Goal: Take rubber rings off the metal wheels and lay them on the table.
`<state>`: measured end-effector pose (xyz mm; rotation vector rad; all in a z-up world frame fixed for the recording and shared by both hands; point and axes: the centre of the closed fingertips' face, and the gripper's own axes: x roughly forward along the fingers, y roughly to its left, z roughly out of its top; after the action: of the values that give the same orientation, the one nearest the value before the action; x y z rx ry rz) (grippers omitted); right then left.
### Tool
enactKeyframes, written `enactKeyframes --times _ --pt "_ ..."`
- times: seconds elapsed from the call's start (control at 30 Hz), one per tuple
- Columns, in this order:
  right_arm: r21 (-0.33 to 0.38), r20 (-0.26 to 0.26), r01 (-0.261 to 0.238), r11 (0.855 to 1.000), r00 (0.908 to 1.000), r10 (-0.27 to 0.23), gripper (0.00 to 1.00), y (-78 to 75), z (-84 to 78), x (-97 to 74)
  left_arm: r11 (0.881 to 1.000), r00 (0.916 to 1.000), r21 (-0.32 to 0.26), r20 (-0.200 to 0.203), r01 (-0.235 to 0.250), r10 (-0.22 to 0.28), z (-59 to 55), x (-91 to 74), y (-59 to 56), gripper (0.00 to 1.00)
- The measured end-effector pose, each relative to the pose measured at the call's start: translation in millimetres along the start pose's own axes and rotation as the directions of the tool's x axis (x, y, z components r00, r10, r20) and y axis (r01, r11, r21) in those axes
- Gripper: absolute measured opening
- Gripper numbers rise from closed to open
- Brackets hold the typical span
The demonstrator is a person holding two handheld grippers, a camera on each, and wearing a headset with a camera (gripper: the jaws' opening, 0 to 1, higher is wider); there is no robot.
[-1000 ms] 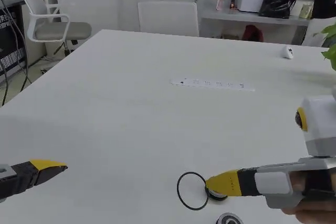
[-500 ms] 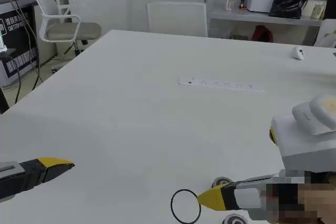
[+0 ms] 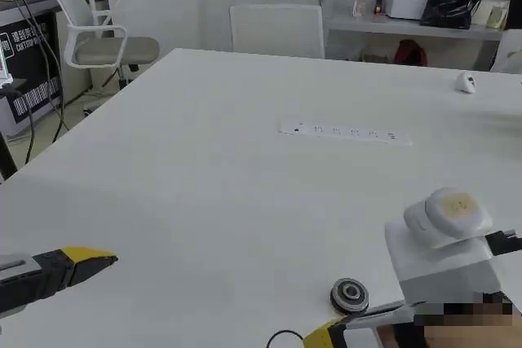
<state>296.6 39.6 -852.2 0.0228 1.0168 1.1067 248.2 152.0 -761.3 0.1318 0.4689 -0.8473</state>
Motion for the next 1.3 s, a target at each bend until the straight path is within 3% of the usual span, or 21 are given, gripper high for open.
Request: enactKeyframes --times 0.57,0.8,1.3 --pt "-0.044 0.003 0.064 0.997 0.998 -0.064 0.0 -14.3 -6.6 7.2 1.0 0.9998 -0.007 -0.019 0.006 -0.006 -2.7 5.5 -1.7 0.98" --pt "-0.034 0.024 0.064 0.997 0.9977 -0.063 0.0 -14.3 -4.2 6.9 1.0 0.9993 -0.014 -0.033 0.014 -0.014 -3.9 8.4 -7.2 0.96" --pt "-0.085 0.051 0.072 0.994 0.9964 -0.068 0.02 -19.2 1.1 -2.6 1.0 0.9963 -0.003 -0.081 0.026 -0.027 -12.3 11.5 -12.7 0.94"
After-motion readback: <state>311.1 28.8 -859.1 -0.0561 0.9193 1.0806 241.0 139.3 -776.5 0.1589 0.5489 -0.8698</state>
